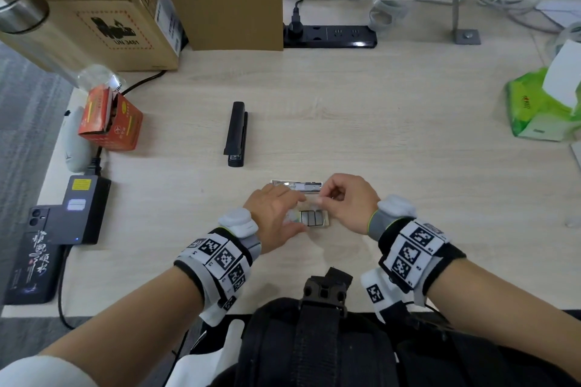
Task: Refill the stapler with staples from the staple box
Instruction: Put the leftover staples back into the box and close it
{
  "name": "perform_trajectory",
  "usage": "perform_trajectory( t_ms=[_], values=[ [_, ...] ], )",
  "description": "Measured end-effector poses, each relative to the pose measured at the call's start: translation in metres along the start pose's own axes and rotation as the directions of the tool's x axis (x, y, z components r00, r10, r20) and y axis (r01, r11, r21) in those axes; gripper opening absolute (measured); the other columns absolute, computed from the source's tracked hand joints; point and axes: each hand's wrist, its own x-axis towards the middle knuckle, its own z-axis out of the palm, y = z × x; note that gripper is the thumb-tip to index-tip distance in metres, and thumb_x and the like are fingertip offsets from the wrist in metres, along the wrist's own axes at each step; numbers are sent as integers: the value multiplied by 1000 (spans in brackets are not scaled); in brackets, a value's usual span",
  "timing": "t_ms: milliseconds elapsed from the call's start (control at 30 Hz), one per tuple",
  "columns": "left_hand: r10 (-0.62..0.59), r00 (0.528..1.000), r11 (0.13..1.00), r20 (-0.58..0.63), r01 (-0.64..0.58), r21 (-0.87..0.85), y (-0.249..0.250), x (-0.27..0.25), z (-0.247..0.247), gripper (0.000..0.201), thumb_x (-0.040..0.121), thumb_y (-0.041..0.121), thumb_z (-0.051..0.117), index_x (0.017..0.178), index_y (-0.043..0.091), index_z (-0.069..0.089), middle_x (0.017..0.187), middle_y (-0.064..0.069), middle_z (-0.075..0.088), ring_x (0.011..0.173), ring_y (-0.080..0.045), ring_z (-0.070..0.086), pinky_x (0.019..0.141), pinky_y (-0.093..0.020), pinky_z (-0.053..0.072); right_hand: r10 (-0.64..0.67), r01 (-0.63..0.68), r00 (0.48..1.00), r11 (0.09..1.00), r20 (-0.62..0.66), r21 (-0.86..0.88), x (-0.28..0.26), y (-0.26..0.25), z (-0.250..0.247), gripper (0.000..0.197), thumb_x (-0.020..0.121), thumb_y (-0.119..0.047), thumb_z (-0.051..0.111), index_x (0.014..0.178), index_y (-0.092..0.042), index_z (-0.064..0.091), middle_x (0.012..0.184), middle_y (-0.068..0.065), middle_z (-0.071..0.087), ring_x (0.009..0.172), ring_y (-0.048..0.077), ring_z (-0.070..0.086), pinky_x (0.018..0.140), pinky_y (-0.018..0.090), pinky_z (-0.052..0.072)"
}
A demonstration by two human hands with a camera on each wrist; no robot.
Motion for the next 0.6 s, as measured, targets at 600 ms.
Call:
perform_trajectory(
  t_ms=[600],
  values=[
    [-138,979,986,-147,151,78,-12,27,-22,52,73,42,70,119,23,55,114,-3,56,101,-27,52,84,-43,46,-149,127,987,947,-55,-294,19,5,-3,12,85,-27,63,97,-22,63,93,-5,55,82,15,52,73,28,41]
  ],
)
